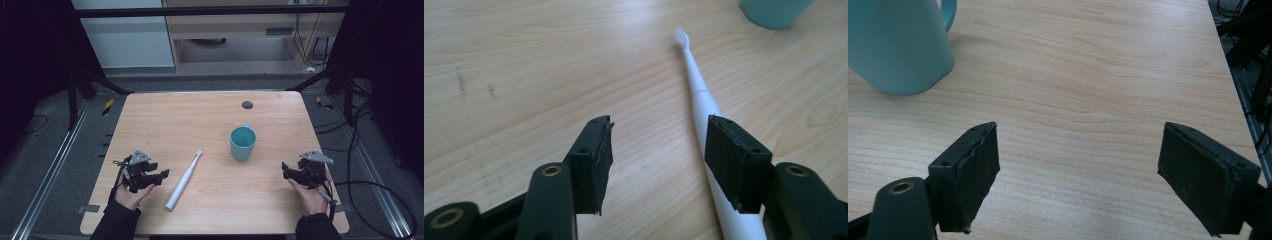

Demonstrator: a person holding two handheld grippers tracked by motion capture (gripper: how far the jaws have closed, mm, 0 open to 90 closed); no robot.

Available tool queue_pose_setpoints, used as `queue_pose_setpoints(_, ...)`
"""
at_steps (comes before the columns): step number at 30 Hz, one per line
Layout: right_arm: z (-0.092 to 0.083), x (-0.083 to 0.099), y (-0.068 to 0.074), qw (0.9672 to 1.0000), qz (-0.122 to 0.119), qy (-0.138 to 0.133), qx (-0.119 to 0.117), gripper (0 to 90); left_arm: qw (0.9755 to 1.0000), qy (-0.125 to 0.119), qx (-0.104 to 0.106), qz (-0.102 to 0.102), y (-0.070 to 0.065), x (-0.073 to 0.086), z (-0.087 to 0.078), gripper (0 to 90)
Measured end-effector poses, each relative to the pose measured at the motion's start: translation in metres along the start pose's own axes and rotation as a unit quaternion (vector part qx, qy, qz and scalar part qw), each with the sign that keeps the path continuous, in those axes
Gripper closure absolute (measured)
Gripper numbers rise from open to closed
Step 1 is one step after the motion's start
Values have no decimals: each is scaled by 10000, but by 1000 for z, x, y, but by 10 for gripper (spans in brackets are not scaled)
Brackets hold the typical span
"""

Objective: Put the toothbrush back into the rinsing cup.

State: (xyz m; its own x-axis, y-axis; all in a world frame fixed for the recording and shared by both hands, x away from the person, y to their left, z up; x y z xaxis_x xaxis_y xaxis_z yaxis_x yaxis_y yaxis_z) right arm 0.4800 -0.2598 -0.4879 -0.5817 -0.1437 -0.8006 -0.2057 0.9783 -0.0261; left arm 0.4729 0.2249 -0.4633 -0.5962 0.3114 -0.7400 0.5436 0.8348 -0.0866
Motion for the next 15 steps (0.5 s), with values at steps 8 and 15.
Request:
queue_pose_setpoints(8, 1, 1, 1, 9999, -101, 64, 26, 171, 9989, 329, 225, 248, -17, -1, 6, 453)
queue_pose_setpoints(15, 2, 1, 1, 9998, -120, 116, 51, 172, 9962, 707, 422, 297, -29, 1, 14, 453)
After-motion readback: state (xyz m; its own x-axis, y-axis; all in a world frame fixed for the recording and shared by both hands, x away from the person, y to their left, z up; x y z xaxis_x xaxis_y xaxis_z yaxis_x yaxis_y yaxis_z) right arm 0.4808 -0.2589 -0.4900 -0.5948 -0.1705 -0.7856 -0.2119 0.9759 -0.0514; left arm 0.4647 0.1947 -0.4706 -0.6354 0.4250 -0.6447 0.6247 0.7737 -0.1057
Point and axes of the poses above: each handheld gripper's, and its own axes: z roughly forward along the jaws, x roughly out of its underside, y roughly to its left, the point moved 3 cm from there along z, roughly forward along the jaws, and after that the axes turned 1 degree about -x, right-handed, at the moved point
